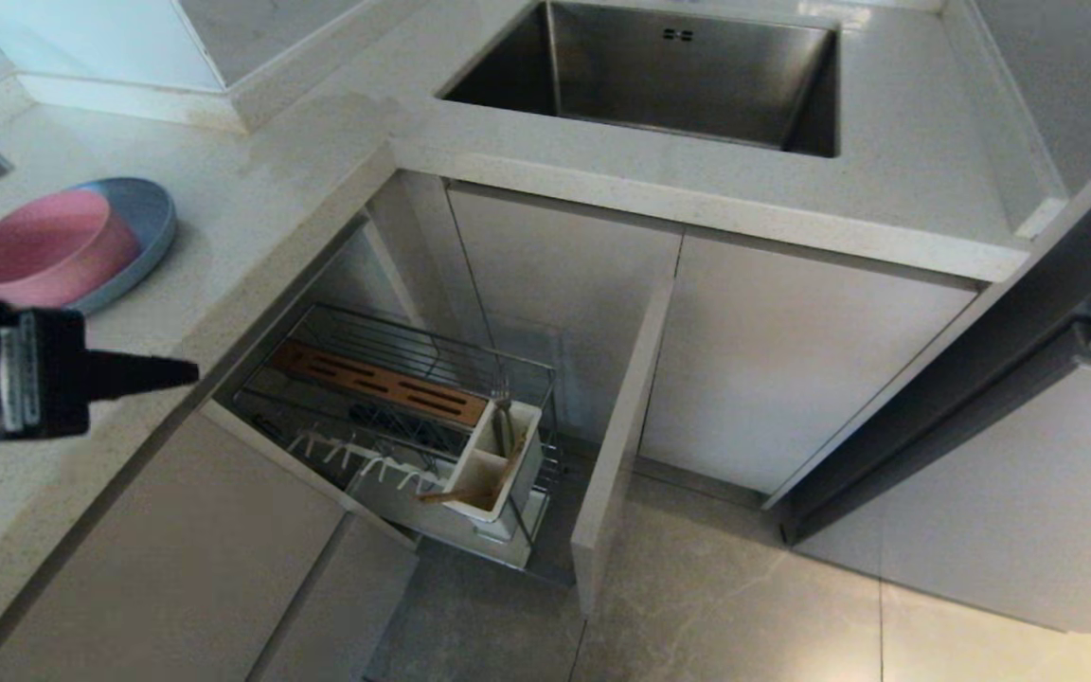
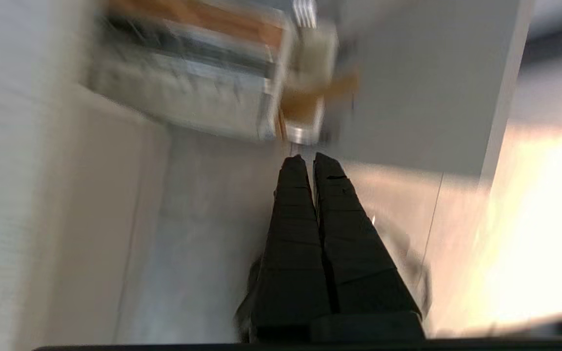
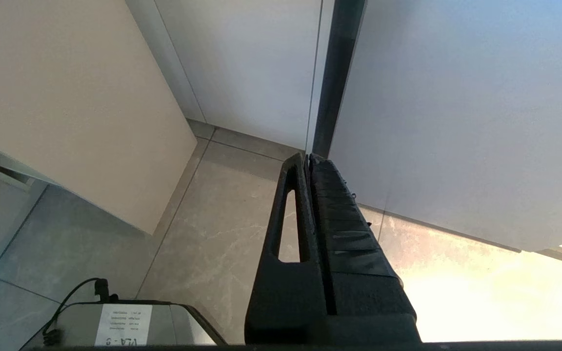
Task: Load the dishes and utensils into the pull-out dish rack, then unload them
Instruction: Take the chopsticks out of the cupboard
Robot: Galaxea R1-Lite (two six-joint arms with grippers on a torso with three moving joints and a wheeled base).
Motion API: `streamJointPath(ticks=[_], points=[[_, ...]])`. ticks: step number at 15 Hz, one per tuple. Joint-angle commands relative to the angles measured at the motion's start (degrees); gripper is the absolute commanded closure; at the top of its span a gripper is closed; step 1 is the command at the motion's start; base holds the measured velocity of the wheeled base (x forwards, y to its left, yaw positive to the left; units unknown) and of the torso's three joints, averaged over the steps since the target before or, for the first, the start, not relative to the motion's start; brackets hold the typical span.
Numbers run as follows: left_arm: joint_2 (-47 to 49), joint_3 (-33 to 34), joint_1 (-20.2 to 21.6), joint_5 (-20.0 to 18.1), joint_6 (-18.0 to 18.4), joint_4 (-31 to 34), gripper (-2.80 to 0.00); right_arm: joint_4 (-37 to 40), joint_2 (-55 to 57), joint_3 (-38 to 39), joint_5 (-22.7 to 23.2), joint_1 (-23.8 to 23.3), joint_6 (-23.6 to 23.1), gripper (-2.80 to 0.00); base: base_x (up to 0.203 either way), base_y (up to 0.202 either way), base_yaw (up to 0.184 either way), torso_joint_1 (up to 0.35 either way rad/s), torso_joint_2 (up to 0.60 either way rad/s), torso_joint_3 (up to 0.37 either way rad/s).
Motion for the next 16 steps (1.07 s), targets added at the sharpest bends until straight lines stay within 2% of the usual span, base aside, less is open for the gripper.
streamJointPath(ticks=[1, 4, 7, 12, 13, 16], points=[[-0.5, 3.5, -2.5, 0.1, 0.7, 0.2, 0.0, 0.0, 0.0, 0.0, 0.0, 0.0, 0.0, 0.0, 0.0, 0.0, 0.0, 0.0, 0.0, 0.0], [2.8, 5.5, -2.9, 0.2, 1.6, 2.5, 0.0, 0.0, 0.0, 0.0, 0.0, 0.0, 0.0, 0.0, 0.0, 0.0, 0.0, 0.0, 0.0, 0.0], [8.8, 5.4, -2.8, 0.4, 3.0, 9.6, 0.0, 0.0, 0.0, 0.0, 0.0, 0.0, 0.0, 0.0, 0.0, 0.0, 0.0, 0.0, 0.0, 0.0], [17.7, 4.2, -2.8, 0.4, 3.8, 11.0, 0.0, 0.0, 0.0, 0.0, 0.0, 0.0, 0.0, 0.0, 0.0, 0.0, 0.0, 0.0, 0.0, 0.0], [19.5, 3.8, -2.9, 0.3, 4.7, 11.1, -2.8, 0.0, 0.0, 0.0, 0.0, 0.0, 0.0, 0.0, 0.0, 0.0, 0.0, 0.0, 0.0, 0.0], [24.7, 1.3, -2.9, 0.2, 5.7, 11.3, -2.8, 0.0, 0.0, 0.0, 0.0, 0.0, 0.0, 0.0, 0.0, 0.0, 0.0, 0.0, 0.0, 0.0]])
